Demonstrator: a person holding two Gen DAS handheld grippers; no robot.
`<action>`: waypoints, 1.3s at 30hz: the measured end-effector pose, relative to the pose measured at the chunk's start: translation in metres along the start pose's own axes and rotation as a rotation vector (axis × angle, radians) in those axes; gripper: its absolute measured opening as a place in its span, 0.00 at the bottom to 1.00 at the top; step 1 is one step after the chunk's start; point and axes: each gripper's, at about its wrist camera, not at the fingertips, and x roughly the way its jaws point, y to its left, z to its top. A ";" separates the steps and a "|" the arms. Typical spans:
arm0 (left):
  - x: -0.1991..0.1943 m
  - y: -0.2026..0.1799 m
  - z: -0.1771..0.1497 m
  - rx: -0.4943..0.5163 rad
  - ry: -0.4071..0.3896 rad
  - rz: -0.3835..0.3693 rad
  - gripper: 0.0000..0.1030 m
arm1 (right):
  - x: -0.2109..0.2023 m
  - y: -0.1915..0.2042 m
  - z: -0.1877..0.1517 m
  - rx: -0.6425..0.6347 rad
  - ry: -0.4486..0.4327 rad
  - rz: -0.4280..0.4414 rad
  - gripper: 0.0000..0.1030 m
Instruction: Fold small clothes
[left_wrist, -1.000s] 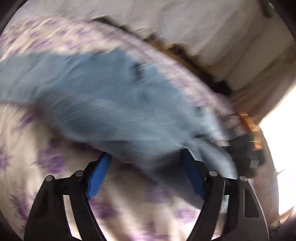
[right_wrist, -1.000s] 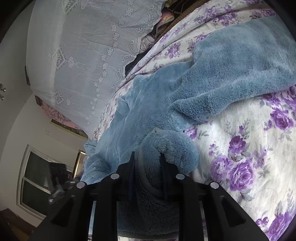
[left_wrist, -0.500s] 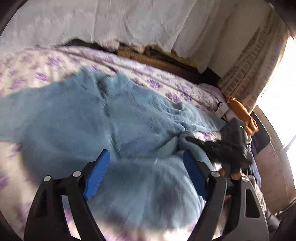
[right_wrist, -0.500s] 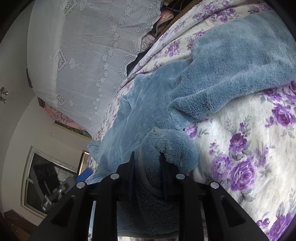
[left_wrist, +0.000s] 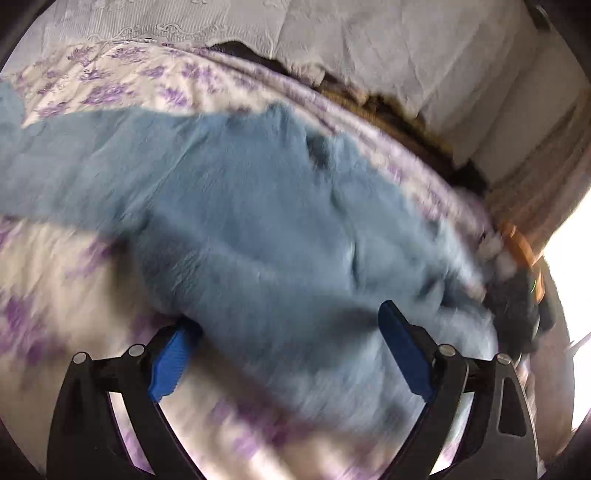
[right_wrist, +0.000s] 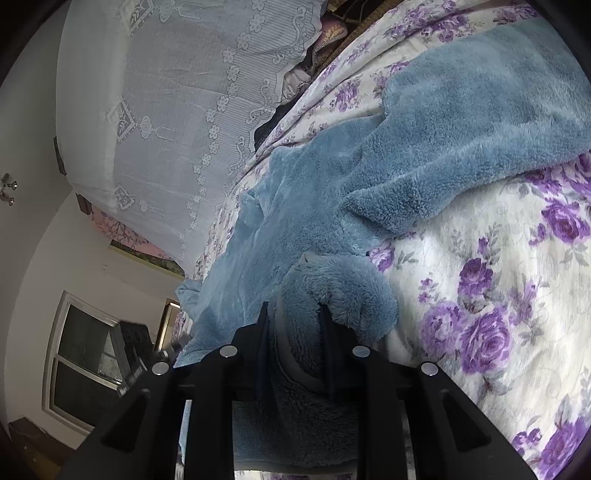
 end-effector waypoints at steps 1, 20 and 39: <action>0.000 -0.005 0.001 -0.020 0.000 -0.063 0.88 | 0.000 0.000 0.000 0.001 0.000 0.001 0.23; -0.051 0.010 -0.009 -0.115 0.050 -0.070 0.60 | -0.057 0.051 -0.031 -0.256 -0.135 -0.294 0.45; -0.018 -0.038 -0.009 0.046 0.147 -0.054 0.47 | 0.045 0.137 -0.142 -0.701 0.150 -0.312 0.45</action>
